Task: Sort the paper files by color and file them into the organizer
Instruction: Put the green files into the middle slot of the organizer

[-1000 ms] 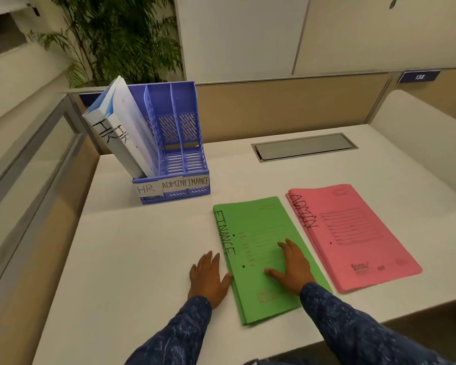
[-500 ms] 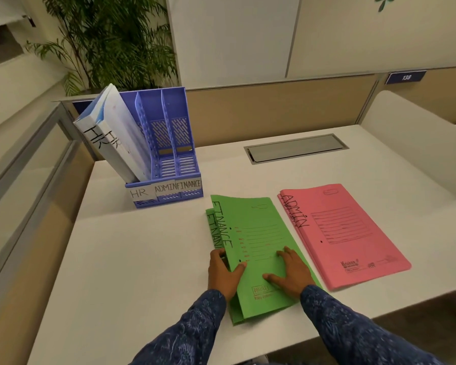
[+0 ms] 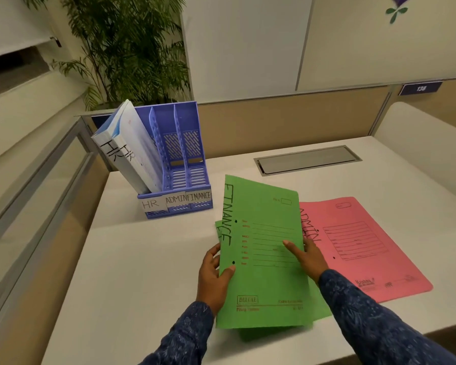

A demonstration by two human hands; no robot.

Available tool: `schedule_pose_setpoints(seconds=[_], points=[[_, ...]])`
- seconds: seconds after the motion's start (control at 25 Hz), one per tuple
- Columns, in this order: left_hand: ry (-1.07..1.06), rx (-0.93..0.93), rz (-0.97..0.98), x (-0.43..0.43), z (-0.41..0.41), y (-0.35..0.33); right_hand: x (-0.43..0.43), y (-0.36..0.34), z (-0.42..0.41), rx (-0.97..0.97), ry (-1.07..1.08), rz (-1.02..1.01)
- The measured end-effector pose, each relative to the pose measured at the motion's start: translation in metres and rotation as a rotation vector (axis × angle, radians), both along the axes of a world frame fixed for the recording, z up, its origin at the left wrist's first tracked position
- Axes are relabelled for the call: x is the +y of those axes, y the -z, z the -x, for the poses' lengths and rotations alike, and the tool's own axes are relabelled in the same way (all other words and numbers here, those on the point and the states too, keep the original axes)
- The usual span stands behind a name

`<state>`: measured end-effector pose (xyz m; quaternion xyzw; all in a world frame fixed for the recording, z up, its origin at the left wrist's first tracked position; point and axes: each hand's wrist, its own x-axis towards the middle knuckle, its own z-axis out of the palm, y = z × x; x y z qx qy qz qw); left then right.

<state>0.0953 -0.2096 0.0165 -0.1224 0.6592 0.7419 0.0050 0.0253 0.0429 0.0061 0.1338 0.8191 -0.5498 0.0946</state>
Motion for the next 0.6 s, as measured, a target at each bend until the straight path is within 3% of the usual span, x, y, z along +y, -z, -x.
schedule_pose_setpoints(seconds=[0.16,0.44,0.6], points=[[0.021,0.039,0.086,-0.023,0.0,-0.005,-0.029,-0.01,0.016,-0.027,-0.006,0.186],[-0.025,-0.017,0.134,-0.065,0.007,-0.008,-0.073,-0.027,0.035,0.084,-0.105,0.195],[-0.092,0.007,0.044,-0.084,0.019,-0.025,-0.097,-0.047,0.052,0.14,-0.136,0.253]])
